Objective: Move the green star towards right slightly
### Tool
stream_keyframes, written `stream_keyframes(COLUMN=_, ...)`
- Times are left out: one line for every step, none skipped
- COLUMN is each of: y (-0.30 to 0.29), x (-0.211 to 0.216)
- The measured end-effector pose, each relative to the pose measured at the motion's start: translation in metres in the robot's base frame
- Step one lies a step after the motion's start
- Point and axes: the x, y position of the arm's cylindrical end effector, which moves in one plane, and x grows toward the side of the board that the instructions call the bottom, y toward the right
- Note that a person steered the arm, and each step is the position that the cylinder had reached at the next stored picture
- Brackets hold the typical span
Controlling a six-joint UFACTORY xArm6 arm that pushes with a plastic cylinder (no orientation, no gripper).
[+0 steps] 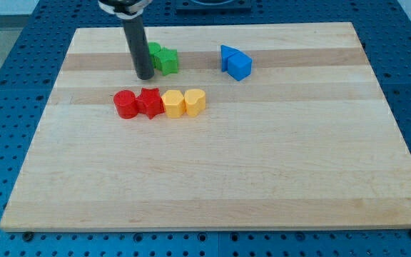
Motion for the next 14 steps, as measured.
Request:
stream_keyframes(y=0.012, x=-0.005)
stream_keyframes(y=0.013, x=-0.014)
stream_keyframes(y=0.013, x=-0.025)
stream_keyframes(y=0.014, x=-0.037)
stream_keyframes(y=0.013, x=-0.046)
stream_keyframes(y=0.012, x=-0.059)
stream_keyframes(y=0.015, x=-0.072)
stream_keyframes(y=0.026, x=-0.073)
stream_keyframes(y=0.039, x=-0.073)
stream_keyframes(y=0.050, x=-0.070)
stream_keyframes(y=0.054, x=-0.062)
stream_keyframes(y=0.055, x=-0.052)
stream_keyframes(y=0.058, x=-0.047)
stream_keyframes(y=0.062, x=-0.043)
